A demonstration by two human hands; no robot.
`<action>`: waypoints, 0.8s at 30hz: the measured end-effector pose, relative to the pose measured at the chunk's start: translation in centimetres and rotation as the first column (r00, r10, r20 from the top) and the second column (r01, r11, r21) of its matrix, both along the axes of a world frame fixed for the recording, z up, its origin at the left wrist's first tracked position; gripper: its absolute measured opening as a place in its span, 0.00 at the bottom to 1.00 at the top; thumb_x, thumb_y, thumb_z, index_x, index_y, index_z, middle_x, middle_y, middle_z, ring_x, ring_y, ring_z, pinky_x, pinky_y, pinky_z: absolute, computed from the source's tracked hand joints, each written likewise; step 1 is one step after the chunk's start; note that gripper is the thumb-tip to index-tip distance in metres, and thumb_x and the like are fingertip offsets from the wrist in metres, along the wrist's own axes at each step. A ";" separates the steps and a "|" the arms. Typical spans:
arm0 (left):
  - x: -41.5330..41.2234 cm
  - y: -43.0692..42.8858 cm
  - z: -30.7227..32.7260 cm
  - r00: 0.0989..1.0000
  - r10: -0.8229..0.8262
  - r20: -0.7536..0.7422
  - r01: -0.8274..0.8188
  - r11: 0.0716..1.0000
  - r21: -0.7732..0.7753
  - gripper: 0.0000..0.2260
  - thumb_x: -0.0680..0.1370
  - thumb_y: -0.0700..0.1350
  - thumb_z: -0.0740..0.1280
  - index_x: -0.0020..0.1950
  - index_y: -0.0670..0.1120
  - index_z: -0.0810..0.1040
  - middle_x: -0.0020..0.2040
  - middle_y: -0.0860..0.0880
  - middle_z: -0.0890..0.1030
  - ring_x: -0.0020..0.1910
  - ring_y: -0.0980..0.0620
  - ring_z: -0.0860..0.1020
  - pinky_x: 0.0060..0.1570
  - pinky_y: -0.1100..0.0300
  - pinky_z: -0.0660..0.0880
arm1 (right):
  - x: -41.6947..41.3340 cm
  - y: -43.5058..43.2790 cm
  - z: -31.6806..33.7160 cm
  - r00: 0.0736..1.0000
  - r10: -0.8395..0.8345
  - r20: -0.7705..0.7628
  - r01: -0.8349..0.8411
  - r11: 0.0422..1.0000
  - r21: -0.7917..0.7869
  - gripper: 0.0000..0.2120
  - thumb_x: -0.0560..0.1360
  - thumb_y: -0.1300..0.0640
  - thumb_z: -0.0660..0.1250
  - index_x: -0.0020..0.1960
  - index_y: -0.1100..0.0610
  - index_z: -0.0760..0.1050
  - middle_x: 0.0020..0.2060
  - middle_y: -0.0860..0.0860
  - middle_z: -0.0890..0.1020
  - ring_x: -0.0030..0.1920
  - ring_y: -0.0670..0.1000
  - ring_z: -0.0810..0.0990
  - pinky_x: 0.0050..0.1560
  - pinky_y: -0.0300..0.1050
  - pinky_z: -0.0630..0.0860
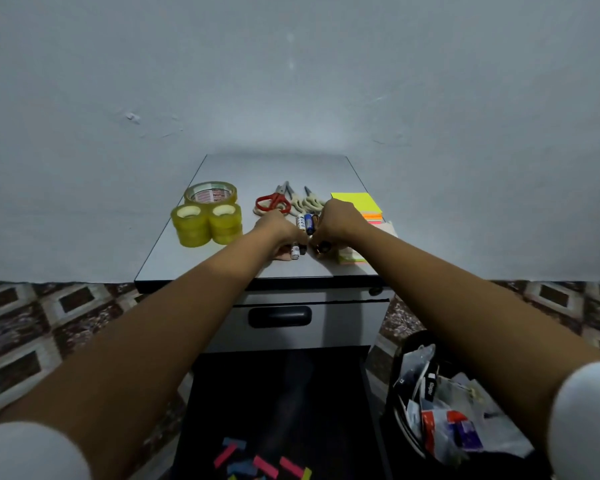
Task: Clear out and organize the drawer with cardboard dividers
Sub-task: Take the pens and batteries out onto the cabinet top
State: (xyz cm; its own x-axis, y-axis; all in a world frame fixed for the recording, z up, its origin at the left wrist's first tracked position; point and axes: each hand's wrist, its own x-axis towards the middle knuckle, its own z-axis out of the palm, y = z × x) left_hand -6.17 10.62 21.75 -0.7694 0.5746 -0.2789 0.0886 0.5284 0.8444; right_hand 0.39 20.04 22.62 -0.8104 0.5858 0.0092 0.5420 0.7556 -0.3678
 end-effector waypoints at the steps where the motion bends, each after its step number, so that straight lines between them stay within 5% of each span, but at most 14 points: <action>1: -0.1 -0.1 0.0 1.000 0.002 0.003 -0.002 1.000 0.008 0.08 0.73 0.37 0.71 0.45 0.40 0.71 0.37 0.43 0.76 0.33 0.50 0.76 0.37 0.57 0.78 | -0.1 0.1 -0.1 1.000 0.010 0.000 -0.010 1.000 0.029 0.12 0.67 0.59 0.73 0.46 0.64 0.75 0.37 0.56 0.73 0.40 0.54 0.72 0.25 0.39 0.62; 6: -1.0 -0.9 -0.5 0.985 -0.054 -0.166 0.052 0.998 -0.019 0.07 0.73 0.38 0.70 0.37 0.42 0.74 0.39 0.40 0.78 0.39 0.44 0.77 0.50 0.45 0.79 | 0.1 1.0 0.2 0.999 0.044 -0.032 -0.041 0.995 0.092 0.13 0.69 0.60 0.71 0.51 0.65 0.79 0.40 0.59 0.78 0.42 0.56 0.76 0.33 0.41 0.68; 8: -1.1 -1.5 -0.7 0.973 -0.081 -0.216 0.078 0.997 -0.020 0.05 0.73 0.40 0.70 0.46 0.43 0.76 0.42 0.43 0.79 0.39 0.47 0.77 0.45 0.52 0.79 | 0.6 1.1 0.4 0.995 0.060 -0.073 -0.052 0.992 0.114 0.12 0.71 0.61 0.69 0.51 0.66 0.79 0.46 0.60 0.81 0.47 0.59 0.79 0.40 0.44 0.72; 12: -1.2 -2.4 -1.5 0.872 -0.202 -0.445 0.183 0.979 -0.085 0.16 0.73 0.46 0.71 0.60 0.46 0.78 0.51 0.50 0.78 0.48 0.52 0.76 0.47 0.61 0.72 | 2.8 0.6 -0.4 0.983 0.169 -0.069 -0.155 0.972 0.176 0.10 0.73 0.62 0.65 0.51 0.63 0.82 0.48 0.61 0.82 0.51 0.59 0.79 0.50 0.48 0.75; 17: -0.5 -2.7 -2.6 0.801 -0.243 -0.547 0.239 0.968 -0.080 0.16 0.74 0.47 0.70 0.61 0.47 0.78 0.54 0.49 0.81 0.45 0.58 0.74 0.39 0.69 0.67 | 5.0 -0.2 -2.8 0.962 0.272 0.018 -0.262 0.902 0.342 0.15 0.76 0.48 0.63 0.57 0.54 0.78 0.53 0.56 0.80 0.56 0.61 0.73 0.53 0.51 0.73; 24: -0.5 -2.6 -3.4 0.775 -0.202 -0.599 0.211 0.976 -0.057 0.15 0.74 0.49 0.70 0.60 0.49 0.80 0.56 0.50 0.81 0.47 0.59 0.73 0.46 0.67 0.66 | 5.3 -0.8 -4.2 0.980 0.198 -0.028 -0.163 0.872 0.462 0.16 0.79 0.50 0.57 0.63 0.53 0.74 0.60 0.52 0.76 0.61 0.57 0.68 0.54 0.49 0.68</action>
State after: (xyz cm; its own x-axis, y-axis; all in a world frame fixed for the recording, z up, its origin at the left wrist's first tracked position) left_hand -6.63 8.03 18.36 -0.6415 0.7393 0.2049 0.6831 0.4288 0.5912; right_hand 5.70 19.22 18.42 -0.8886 0.3460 0.3011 0.3650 0.9310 0.0075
